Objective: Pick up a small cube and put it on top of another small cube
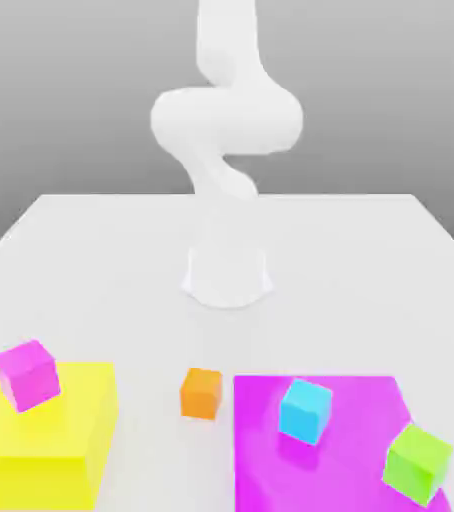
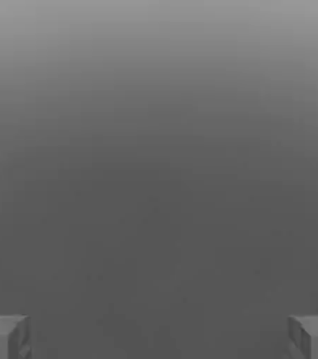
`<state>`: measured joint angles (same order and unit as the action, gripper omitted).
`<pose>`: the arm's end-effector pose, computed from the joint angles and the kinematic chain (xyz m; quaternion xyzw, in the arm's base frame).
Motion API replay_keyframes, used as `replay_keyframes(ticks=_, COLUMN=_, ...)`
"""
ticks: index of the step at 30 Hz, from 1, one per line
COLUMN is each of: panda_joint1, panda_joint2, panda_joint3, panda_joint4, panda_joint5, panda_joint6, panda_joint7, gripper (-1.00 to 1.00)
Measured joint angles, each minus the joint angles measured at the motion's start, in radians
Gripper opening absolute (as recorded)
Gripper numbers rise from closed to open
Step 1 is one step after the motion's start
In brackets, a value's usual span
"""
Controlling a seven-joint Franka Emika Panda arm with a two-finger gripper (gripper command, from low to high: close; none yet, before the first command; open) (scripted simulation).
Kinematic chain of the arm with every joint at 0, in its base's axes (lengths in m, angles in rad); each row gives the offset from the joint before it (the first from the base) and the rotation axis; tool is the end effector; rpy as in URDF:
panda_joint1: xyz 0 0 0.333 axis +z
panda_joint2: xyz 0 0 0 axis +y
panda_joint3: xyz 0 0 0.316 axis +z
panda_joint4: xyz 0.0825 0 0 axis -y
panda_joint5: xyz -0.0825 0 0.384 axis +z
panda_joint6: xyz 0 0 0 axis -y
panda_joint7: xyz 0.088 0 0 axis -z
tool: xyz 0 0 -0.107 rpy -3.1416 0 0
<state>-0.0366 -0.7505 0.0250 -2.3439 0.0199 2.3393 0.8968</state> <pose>0.3679 -0.0006 0.6752 -0.8352 0.4121 -0.3292 0.1560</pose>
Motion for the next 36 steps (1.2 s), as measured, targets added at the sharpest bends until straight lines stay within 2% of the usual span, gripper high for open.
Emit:
replay_keyframes(ticks=20, panda_joint1=-0.258, panda_joint2=0.391, panda_joint3=0.220, panda_joint4=-0.353, panda_joint5=0.106, panda_joint6=0.320, panda_joint7=0.820, gripper=0.00)
replay_keyframes(ticks=34, panda_joint1=-0.404, panda_joint2=0.671, panda_joint3=0.336, panda_joint4=-0.598, panda_joint5=0.084, panda_joint6=0.545, panda_joint7=1.454, gripper=0.00)
replay_keyframes(ticks=36, panda_joint1=-0.400, panda_joint2=0.714, panda_joint3=0.338, panda_joint4=-0.601, panda_joint5=0.115, panda_joint6=0.575, panda_joint7=1.459, gripper=0.00)
